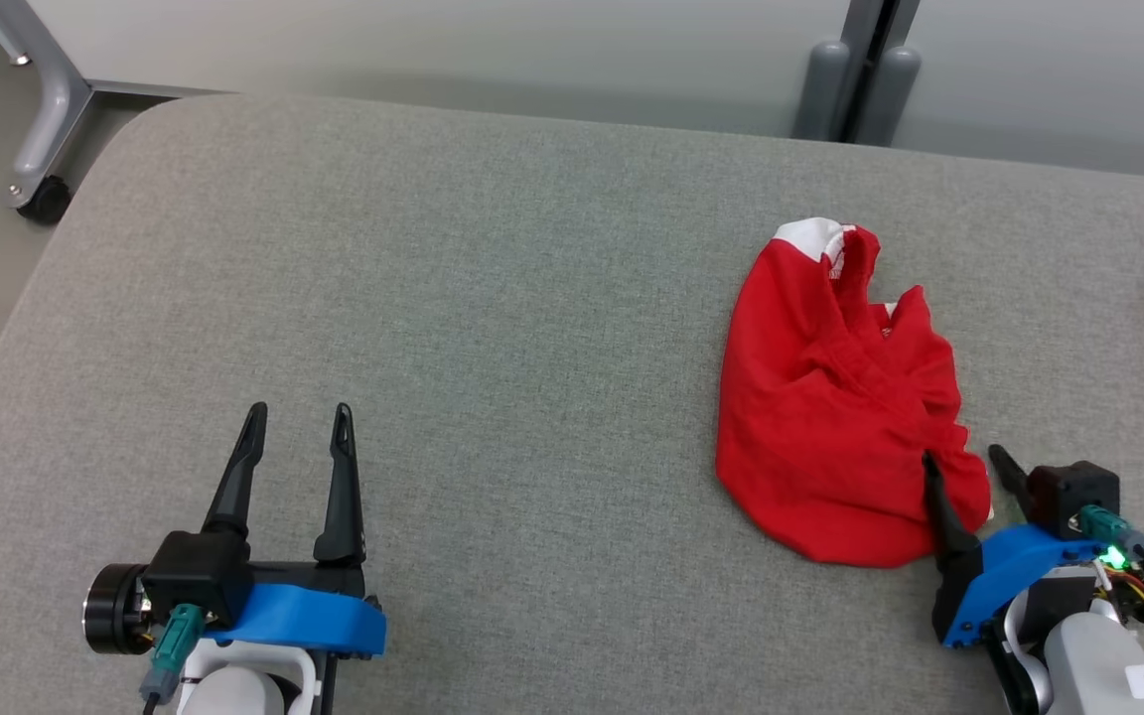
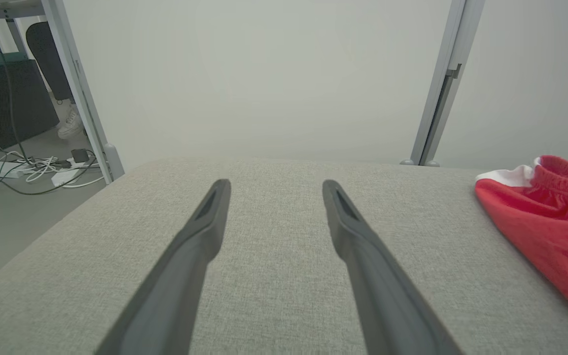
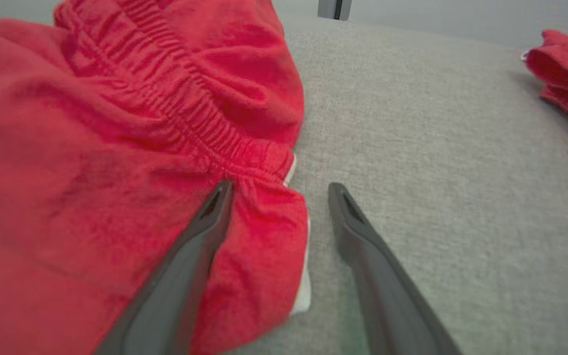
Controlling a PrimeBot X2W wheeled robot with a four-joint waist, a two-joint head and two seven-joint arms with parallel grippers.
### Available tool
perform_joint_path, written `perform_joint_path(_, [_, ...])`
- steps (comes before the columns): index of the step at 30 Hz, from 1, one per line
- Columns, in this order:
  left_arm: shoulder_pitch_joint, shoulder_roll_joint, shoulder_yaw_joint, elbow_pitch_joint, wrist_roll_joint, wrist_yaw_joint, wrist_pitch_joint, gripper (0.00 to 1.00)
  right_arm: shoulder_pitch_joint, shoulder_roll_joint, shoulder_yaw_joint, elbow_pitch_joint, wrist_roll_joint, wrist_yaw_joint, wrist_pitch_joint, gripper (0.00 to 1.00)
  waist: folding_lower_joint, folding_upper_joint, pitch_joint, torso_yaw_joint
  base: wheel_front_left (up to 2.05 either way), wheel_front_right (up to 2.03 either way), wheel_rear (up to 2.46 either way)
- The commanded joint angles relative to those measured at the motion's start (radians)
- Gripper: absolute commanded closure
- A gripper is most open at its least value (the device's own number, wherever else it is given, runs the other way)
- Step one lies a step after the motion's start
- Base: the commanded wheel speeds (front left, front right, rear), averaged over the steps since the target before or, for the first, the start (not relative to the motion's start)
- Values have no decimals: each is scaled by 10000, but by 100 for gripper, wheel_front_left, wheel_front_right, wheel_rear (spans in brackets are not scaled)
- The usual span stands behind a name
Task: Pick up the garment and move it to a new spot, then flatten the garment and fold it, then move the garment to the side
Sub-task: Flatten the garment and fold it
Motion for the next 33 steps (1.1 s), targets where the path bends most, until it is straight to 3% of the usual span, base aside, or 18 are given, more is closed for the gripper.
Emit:
perform_joint_path(1, [-185, -10, 88, 33, 58, -26, -48, 0, -210, 7, 42, 307, -85, 4, -95, 0, -2, 0, 55, 40, 0, 0, 0])
perform_joint_path(6, [-227, -109, 150, 123, 161, -112, -46, 0, -378, 139, 473, 1428, 113, 9, -211, 0, -2, 0, 8, 26, 0, 0, 0])
perform_joint_path(7, [-225, -122, 157, 133, 187, -129, -46, 0, -421, 159, 567, 1607, 207, 17, -235, 54, -2, 0, -29, 6, 0, 0, 0])
perform_joint_path(8, [-208, -134, 167, 148, 222, -144, -48, 0, -451, 178, 631, 1737, 321, 17, -292, 100, -2, 0, -65, -13, 0, 0, 0])
perform_joint_path(16, [35, -163, 317, 238, 344, -246, -46, 0, -980, -31, 661, 1541, 808, 6, -1144, 100, -2, 0, -566, -199, 0, 0, 0])
perform_joint_path(22, [217, -188, 403, 243, 412, -308, -46, 0, -943, 173, 1229, 145, 1095, 6, -1368, 100, -2, 0, -924, -259, 0, 0, 0])
perform_joint_path(26, [210, -223, 390, 243, 436, -362, -48, 0, -647, 359, 2168, -975, 1069, 6, -1378, 100, -2, 0, -1043, -199, 0, 0, 0])
perform_joint_path(33, [279, -266, 428, 213, 422, -397, -46, 0, -78, 635, 4853, -1972, 1268, 4, -801, 100, -2, 0, -1097, 63, 0, 0, 0])
